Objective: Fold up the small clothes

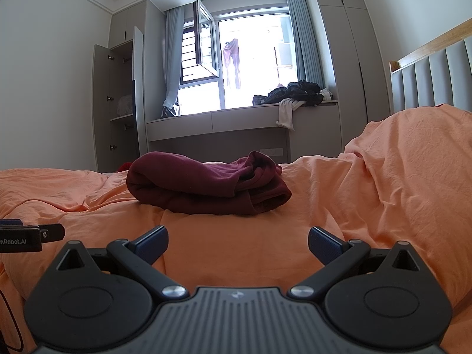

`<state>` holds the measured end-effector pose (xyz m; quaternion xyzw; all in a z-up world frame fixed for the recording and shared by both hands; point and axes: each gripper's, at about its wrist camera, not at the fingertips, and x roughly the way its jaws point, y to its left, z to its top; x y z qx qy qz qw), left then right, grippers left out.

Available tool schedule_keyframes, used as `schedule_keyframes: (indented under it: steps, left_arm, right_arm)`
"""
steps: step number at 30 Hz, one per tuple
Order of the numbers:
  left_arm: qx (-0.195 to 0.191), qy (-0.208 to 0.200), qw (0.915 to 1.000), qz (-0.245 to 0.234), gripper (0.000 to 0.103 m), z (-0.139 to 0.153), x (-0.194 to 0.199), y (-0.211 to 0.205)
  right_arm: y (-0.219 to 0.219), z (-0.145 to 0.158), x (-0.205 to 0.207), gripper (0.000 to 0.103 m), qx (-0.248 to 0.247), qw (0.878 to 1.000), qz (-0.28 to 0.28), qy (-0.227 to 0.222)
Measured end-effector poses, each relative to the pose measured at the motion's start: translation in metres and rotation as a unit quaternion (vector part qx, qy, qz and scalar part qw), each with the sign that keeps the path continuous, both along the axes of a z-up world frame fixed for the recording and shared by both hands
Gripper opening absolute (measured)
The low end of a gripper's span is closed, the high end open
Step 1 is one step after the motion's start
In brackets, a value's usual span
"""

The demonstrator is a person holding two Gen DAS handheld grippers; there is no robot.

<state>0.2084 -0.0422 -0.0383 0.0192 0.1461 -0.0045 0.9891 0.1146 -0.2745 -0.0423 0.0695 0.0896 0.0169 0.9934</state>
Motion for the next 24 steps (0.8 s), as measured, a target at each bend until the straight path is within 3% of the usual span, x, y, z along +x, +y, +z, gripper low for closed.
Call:
schedule_keyframes:
  steps: [24]
  left_arm:
    - [0.003, 0.005, 1.0, 0.0, 0.103, -0.0006, 0.0025, -0.0022]
  right_arm:
    - [0.0004, -0.0004, 0.0003, 0.103, -0.001, 1.0, 0.0, 0.001]
